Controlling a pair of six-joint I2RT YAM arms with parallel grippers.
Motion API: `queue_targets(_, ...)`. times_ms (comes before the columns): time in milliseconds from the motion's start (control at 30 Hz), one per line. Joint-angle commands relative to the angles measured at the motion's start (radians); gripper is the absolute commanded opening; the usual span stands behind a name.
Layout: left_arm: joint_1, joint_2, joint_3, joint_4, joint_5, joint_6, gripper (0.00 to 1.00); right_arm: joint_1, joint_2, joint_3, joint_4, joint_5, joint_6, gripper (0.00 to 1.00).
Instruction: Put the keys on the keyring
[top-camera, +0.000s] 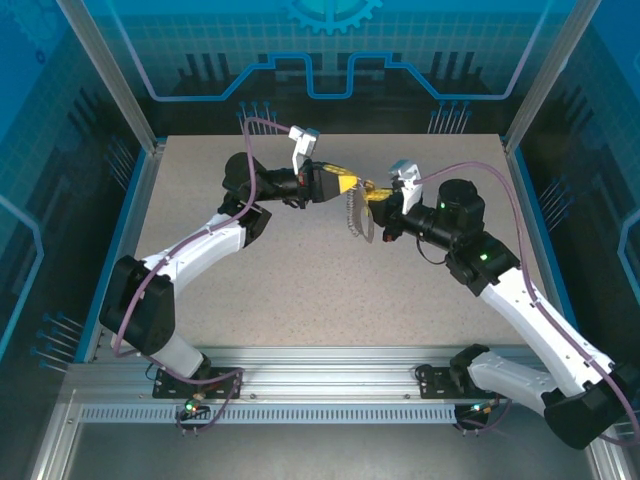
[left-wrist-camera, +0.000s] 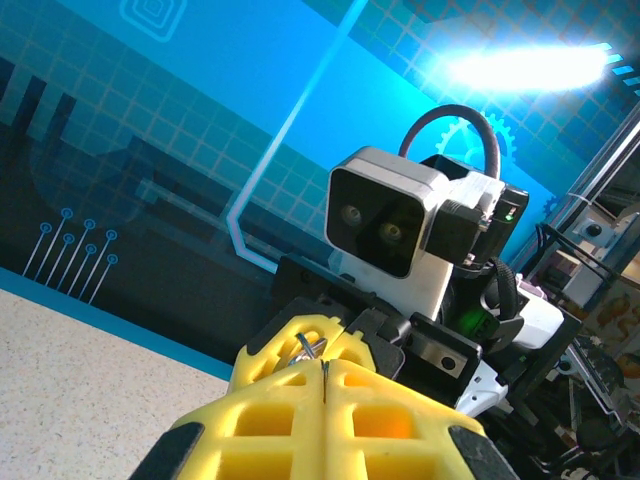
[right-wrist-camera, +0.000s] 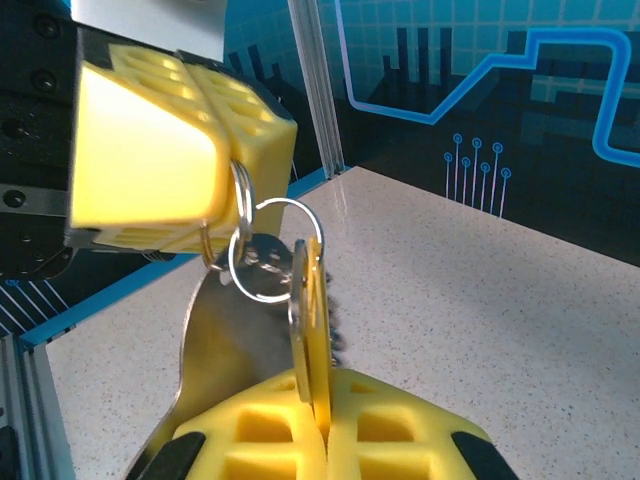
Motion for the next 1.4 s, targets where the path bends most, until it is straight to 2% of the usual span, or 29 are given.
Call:
queue_targets(0, -0.006, -0.002, 0.026, 0.042, 0.004, 0.015, 0.0, 0.002, -0.014, 0.046, -0.054, 0.02, -0.037, 0.0)
queue_targets(400, -0.006, -0.001, 0.02, 0.039, 0.0, 0.02, 0.0, 0.012, 0.015, 0.105, -0.103, -0.002, -0.067, 0.0)
queue_targets(733, -0.006, -0.001, 0.016, 0.04, -0.003, 0.021, 0.0, 0.062, 0.069, 0.134, -0.125, 0.004, -0.088, 0.0)
queue_targets(1367, -0.004, -0.016, 0.0, 0.006, -0.006, 0.055, 0.0, 0.02, 0.023, 0.127, -0.157, 0.057, -0.09, 0.0)
